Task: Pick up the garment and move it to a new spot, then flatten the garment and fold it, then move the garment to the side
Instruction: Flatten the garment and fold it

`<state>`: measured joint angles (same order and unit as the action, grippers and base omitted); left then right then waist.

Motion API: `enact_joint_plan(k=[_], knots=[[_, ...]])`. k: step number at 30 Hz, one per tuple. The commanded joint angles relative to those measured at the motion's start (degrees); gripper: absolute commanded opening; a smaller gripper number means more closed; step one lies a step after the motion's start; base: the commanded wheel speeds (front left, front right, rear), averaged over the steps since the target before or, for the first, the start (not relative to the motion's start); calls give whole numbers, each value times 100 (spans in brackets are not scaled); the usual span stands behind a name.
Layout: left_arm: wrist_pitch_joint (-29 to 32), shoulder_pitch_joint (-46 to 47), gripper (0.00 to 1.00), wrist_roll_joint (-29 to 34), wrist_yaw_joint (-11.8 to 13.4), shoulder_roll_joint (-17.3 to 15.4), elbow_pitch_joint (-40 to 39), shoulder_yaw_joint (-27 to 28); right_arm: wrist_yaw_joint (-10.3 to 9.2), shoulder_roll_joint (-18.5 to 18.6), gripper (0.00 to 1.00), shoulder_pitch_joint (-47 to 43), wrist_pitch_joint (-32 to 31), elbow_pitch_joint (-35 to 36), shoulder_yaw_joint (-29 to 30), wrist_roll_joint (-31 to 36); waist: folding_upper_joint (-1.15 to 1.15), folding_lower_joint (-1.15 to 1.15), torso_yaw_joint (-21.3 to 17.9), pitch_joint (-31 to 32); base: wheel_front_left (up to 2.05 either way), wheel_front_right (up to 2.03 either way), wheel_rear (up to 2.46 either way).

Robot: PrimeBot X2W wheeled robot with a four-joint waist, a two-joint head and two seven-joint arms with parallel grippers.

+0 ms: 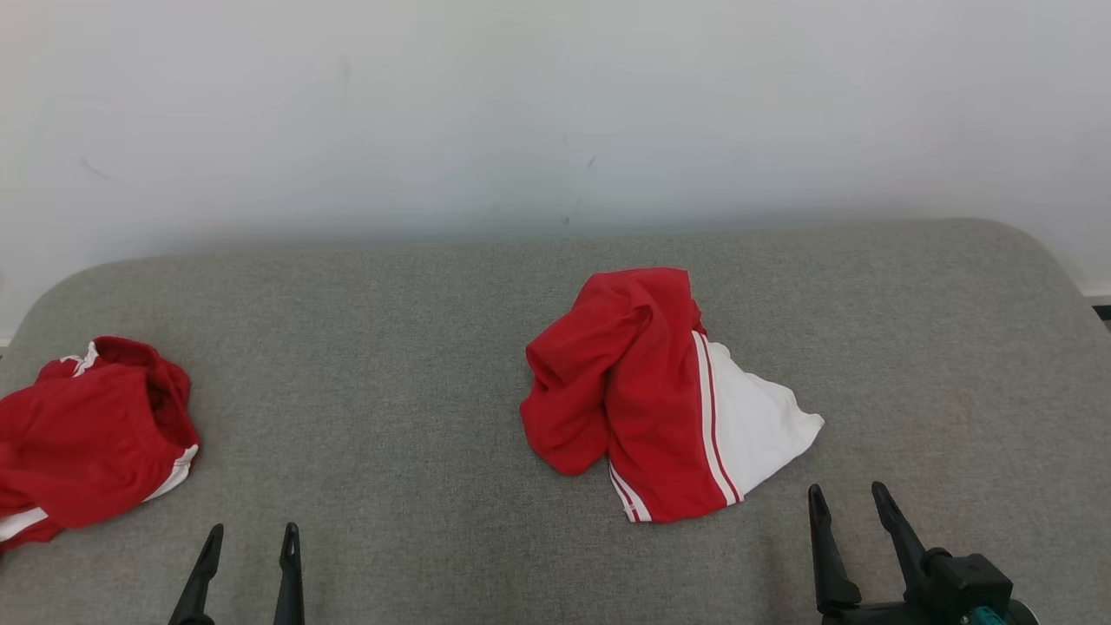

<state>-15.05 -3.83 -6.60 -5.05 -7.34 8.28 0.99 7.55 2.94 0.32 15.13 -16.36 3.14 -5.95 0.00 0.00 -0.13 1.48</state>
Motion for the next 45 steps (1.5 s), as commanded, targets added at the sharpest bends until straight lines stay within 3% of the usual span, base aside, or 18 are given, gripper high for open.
enact_joint_plan(k=[1, 45], knots=[[-19, -73, 100, 33, -21, 25, -12, 27, -12, -12, 100, 5, 3, -11, 6, 19, 0, 0, -2, 1, 0, 0, 0], [-19, -32, 100, 181, -137, 164, 109, 246, -13, -12, 100, 32, 3, -83, -26, 44, 0, 0, -4, 22, 0, 0, 0]])
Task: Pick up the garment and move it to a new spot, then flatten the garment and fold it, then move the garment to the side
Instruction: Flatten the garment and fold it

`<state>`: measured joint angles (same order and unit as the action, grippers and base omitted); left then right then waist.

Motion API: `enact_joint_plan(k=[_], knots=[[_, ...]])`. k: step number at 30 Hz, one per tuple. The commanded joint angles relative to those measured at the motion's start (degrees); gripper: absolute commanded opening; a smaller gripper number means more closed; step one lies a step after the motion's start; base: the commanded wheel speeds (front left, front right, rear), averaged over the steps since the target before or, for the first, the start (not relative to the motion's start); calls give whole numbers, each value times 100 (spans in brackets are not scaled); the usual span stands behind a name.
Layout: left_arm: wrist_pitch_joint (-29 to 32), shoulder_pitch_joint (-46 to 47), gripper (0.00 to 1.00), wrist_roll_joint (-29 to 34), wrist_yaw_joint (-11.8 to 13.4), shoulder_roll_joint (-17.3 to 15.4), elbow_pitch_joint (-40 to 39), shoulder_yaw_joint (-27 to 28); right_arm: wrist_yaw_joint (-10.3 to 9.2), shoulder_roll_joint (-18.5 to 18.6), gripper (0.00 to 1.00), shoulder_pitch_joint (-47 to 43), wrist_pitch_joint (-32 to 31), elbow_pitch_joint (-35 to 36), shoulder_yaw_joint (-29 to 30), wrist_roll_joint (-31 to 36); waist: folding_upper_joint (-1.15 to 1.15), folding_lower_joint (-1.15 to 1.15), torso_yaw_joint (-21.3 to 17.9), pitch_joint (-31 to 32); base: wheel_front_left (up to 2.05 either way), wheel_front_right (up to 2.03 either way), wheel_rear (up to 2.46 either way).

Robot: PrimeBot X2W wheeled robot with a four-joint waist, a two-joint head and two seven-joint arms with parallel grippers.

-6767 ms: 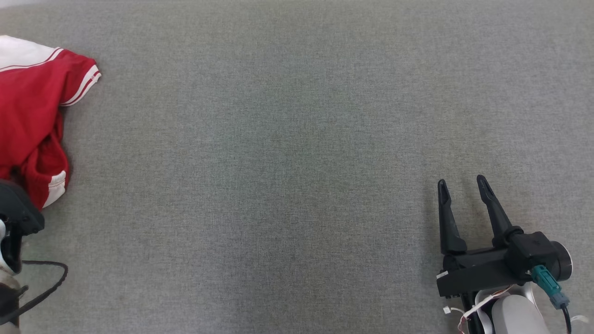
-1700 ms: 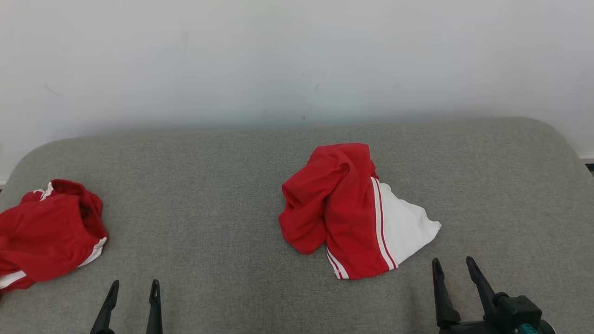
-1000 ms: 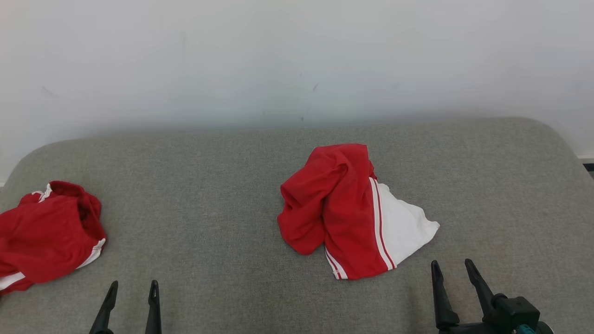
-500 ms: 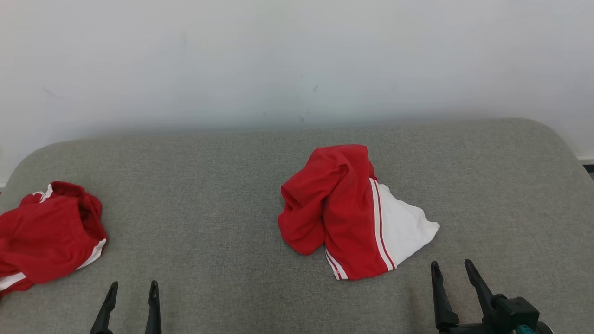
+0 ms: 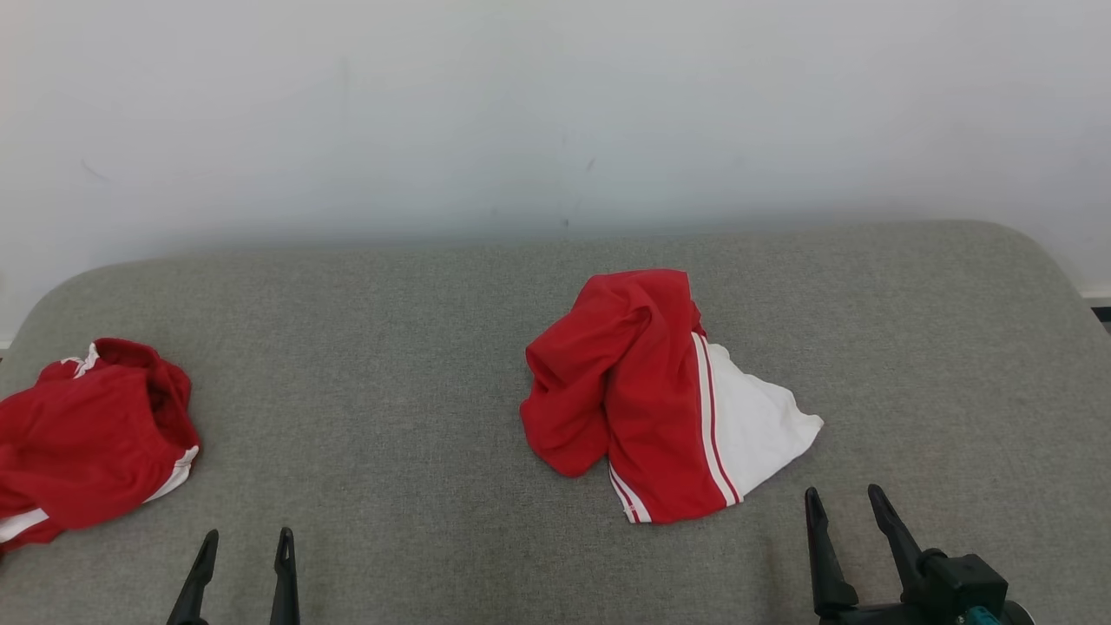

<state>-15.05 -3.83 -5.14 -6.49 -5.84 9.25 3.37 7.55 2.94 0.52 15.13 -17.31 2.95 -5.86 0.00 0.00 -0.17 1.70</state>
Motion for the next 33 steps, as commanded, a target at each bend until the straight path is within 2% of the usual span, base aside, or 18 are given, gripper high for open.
enact_joint_plan(k=[1, 10, 17, 27, 33], knots=[[-19, -29, 100, 36, 5, 18, 13, 11, -13, -12, 100, 9, 3, 15, -5, 39, 0, 0, 4, -1, 0, 0, 0], [-19, -5, 100, 55, 36, 81, 9, 56, -13, -12, 100, 166, 3, -21, -59, 78, 0, 0, 53, -22, 0, 0, 0], [-19, 105, 100, 73, 23, 113, 26, 55, -13, 135, 100, 749, 3, -177, -121, 254, 0, 0, 133, -91, 0, 0, 0], [-19, 303, 100, 94, 4, 108, 75, -1, -13, 802, 100, 2013, -31, -1717, -136, 21, 0, 0, 325, -322, 0, 0, 0], [-19, 483, 100, 116, -32, 106, 91, -70, -13, 1039, 100, 2627, -40, -2649, -151, -178, 0, 0, 416, -581, 0, 0, 0]])
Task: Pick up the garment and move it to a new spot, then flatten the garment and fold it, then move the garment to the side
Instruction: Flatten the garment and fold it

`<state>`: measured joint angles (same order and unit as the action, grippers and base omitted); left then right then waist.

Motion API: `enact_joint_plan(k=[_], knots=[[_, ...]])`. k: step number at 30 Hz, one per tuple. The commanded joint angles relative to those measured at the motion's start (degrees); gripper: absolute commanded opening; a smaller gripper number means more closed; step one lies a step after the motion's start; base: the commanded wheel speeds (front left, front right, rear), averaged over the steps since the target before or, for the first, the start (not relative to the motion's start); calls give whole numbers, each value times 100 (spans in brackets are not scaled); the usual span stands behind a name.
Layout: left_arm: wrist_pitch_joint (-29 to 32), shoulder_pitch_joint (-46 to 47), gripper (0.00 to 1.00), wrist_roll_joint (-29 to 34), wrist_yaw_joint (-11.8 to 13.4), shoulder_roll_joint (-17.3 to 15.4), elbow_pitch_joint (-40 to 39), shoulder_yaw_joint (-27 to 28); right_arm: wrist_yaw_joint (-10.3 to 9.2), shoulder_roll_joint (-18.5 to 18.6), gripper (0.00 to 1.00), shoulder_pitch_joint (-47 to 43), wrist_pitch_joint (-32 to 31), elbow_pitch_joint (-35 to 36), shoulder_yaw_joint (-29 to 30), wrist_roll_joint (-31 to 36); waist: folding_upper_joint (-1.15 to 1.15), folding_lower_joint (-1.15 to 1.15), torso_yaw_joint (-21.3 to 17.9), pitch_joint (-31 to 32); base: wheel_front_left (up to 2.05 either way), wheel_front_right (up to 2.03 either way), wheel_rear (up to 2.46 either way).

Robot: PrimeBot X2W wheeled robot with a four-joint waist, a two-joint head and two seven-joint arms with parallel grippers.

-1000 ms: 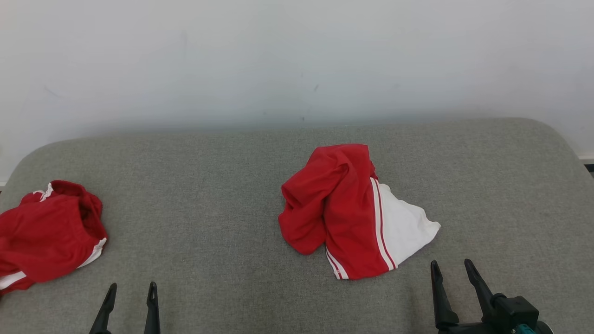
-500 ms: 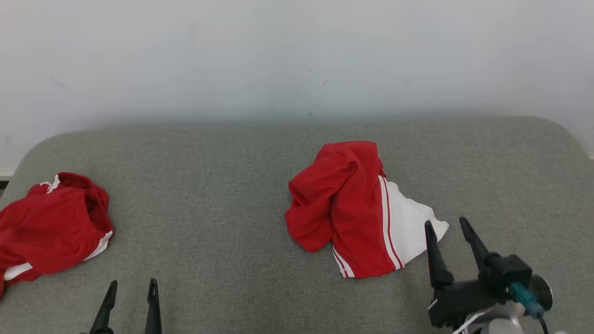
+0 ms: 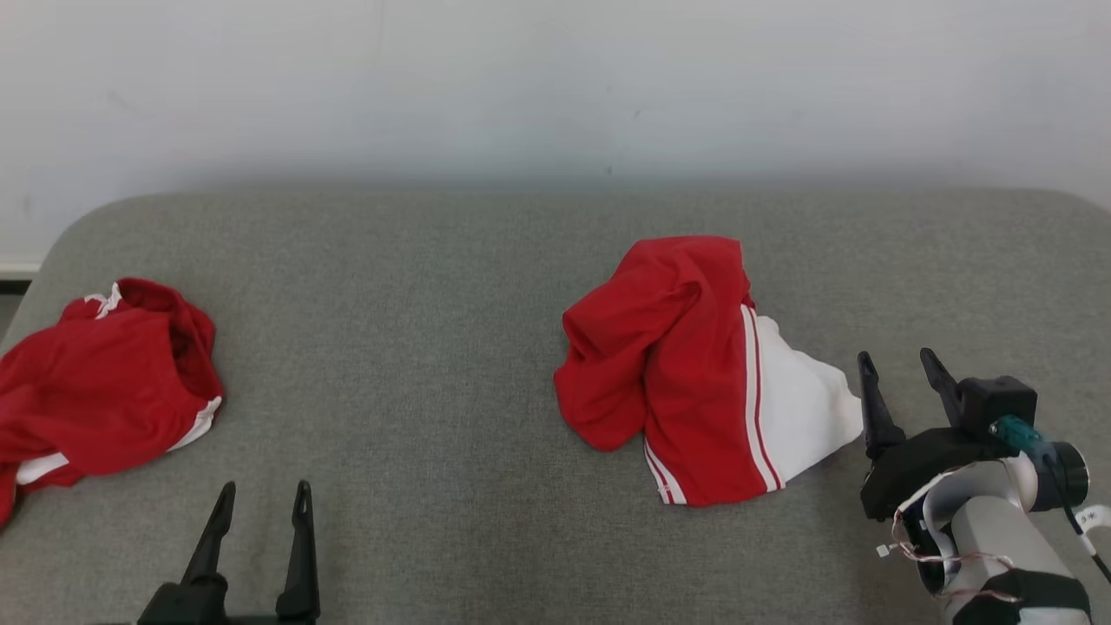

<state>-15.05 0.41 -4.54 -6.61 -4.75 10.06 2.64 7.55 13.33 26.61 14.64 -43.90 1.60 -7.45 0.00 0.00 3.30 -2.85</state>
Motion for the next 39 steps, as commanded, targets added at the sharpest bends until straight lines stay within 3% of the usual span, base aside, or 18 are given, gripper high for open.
enact_joint_plan(k=[1, 8, 17, 20, 21, 26, 31, 39], knots=[[-19, 112, 100, 64, -25, 1, 12, -19, -13, 40, 100, 130, 5, -173, -35, -34, 0, 0, 89, -179, 0, 0, 0], [-19, 347, 100, 55, -30, 34, 59, -152, -13, 141, 100, 639, 13, -1341, -9, -261, 0, 0, 191, -437, 0, 0, 0], [-19, 500, 100, 26, -52, 39, 66, -137, -13, 66, 100, 788, 45, -2089, -109, -509, 0, 0, 212, -560, 0, 0, 0], [-19, 581, 100, 19, -57, 45, 57, -122, -13, 23, 18, 854, 39, -2187, -189, -620, 0, 0, 236, -623, 0, 0, 0], [-19, 598, 100, 22, -58, 48, 65, -124, -13, 35, 0, 873, 41, -2199, -219, -655, 0, 0, 245, -635, 0, 0, 0], [-19, 524, 100, 24, -56, 41, 89, -64, -13, 118, 0, 880, 50, -1699, -286, -765, 0, 0, 227, -542, 0, 0, 0], [-19, 314, 100, -15, -25, 21, 110, 95, -13, 115, 0, 624, 51, -566, -475, -629, 0, 0, 44, -281, 0, 0, 0], [-19, 106, 100, 7, -14, 77, 35, 87, -13, 280, 0, -175, 52, 1523, -1816, -536, 0, 0, -225, 57, 0, 0, 0]])
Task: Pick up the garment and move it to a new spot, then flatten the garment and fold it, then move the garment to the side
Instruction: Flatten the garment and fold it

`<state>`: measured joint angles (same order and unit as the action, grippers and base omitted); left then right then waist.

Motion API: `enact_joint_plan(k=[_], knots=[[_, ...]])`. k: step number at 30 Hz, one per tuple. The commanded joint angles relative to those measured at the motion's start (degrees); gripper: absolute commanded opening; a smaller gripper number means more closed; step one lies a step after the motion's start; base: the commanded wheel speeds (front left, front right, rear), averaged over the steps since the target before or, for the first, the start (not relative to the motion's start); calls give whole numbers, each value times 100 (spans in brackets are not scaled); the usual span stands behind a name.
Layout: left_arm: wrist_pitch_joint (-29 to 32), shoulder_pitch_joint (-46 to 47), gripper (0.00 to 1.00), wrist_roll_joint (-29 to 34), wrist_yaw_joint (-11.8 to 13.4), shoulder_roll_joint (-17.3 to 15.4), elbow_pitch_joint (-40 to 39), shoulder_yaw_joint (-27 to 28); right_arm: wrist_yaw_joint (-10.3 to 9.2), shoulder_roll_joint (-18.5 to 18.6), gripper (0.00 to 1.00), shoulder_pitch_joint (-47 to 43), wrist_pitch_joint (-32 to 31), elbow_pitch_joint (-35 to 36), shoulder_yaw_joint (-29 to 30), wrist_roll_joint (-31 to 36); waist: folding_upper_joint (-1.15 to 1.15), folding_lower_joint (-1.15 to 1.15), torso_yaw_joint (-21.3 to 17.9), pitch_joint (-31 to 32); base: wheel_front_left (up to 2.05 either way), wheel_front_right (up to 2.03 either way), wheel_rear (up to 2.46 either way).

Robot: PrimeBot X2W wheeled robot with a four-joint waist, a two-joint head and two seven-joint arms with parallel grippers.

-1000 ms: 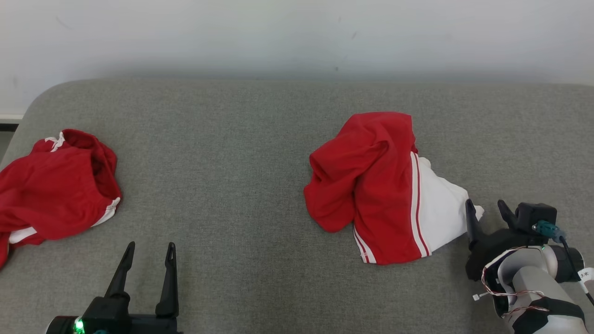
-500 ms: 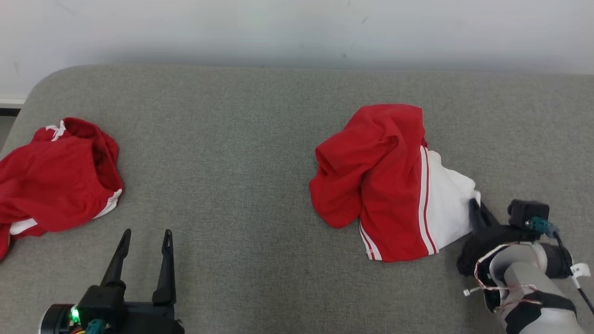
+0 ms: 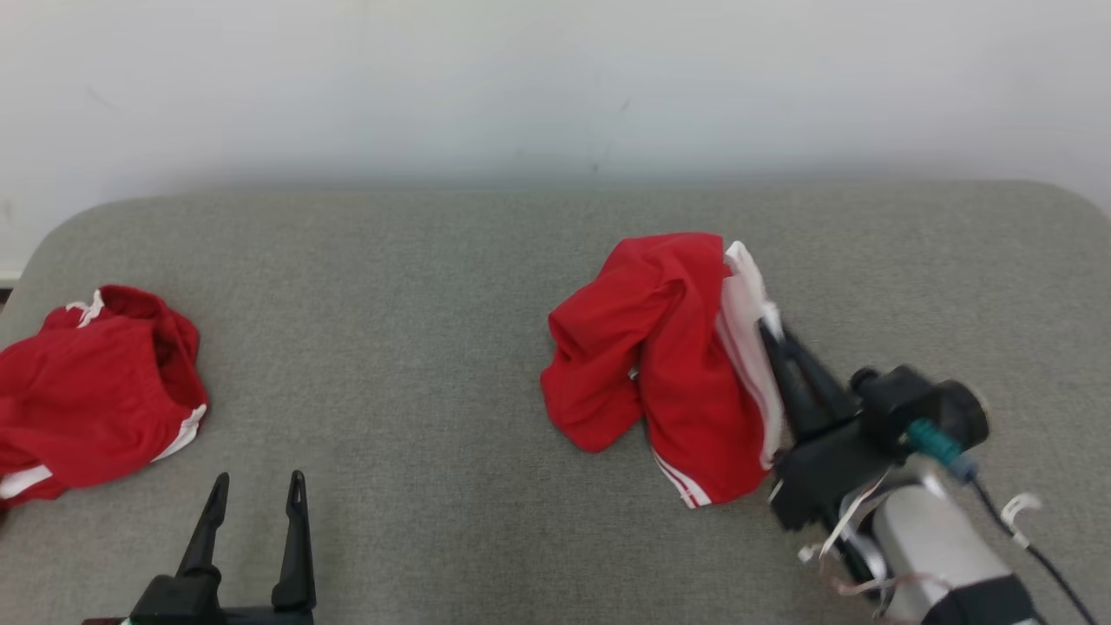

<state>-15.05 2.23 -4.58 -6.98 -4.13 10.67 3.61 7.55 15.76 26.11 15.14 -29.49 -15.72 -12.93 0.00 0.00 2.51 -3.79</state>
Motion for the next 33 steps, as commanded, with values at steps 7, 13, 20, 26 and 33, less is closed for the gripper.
enact_joint_plan(k=[7, 13, 20, 26, 33], knots=[[-19, -205, 100, -8, 22, 39, -43, -29, -13, 305, 0, -860, 0, 1210, -1305, -125, 0, 0, -280, 266, 0, 0, 0], [-19, -235, 100, -33, 4, 40, -6, -44, -13, 478, 0, -1548, 1, 1467, -2397, -270, 0, 0, -343, 305, 0, 0, 0], [-19, -135, 100, -37, -14, 37, 46, -135, -13, 379, 0, -1615, 2, 841, -3360, -427, 0, 0, -279, 282, 0, 0, 0], [-19, -196, 100, -85, -34, 0, 94, -109, -13, 246, 100, -1557, 2, 996, -2956, -547, 0, 0, -326, 321, 0, 0, 0], [-19, -204, 100, -99, -47, -21, 58, -35, -13, 343, 100, -1963, 1, 2138, -1754, -464, 0, 0, -391, 384, 0, 0, 0]])
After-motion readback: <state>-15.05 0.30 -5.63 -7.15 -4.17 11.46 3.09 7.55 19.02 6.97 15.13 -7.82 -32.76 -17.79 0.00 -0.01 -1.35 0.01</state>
